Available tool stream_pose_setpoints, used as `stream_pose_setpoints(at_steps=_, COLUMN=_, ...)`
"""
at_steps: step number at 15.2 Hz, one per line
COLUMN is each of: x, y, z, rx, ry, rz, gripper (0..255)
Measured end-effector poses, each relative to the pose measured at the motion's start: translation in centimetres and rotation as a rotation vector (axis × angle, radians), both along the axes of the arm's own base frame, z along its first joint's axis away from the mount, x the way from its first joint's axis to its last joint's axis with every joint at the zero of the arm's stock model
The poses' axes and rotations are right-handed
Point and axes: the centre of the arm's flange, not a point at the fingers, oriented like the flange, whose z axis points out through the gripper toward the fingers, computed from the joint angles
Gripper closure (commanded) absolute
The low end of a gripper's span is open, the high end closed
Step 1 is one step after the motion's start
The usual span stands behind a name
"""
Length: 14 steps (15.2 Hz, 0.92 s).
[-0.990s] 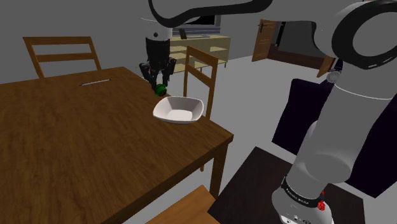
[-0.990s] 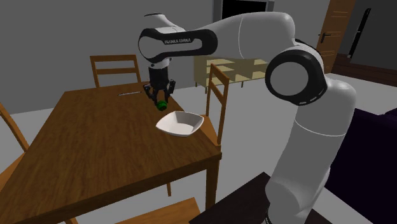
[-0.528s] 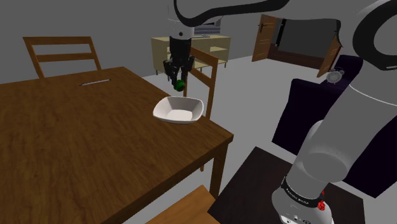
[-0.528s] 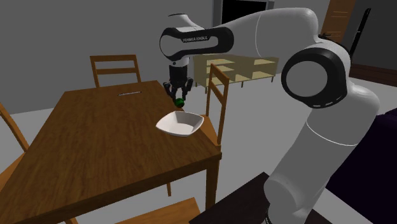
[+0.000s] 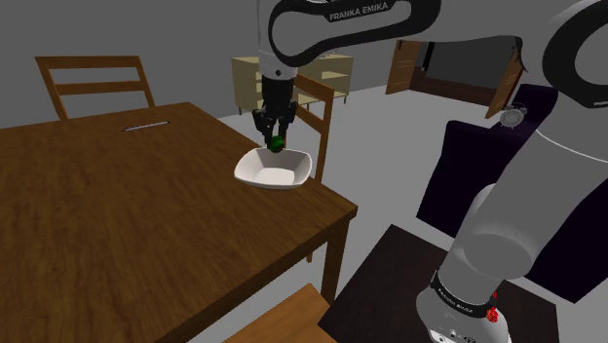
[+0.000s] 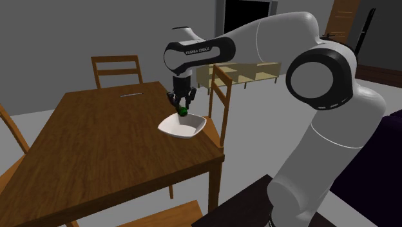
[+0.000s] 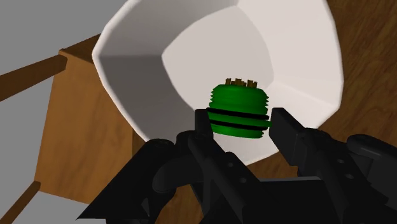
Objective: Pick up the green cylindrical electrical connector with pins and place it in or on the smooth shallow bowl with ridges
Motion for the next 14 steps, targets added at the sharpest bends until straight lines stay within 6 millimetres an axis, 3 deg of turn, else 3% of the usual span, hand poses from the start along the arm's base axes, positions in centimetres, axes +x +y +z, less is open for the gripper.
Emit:
stream_pose_setpoints(at_steps=7, x=-0.1, y=-0.1, z=-3.7, rx=0.000, ry=0.000, rz=0.000, gripper=255)
stream_pose_setpoints(at_steps=14, x=-0.1, y=0.0, z=-4.3, rx=0.000, ry=0.000, rz=0.000, gripper=255)
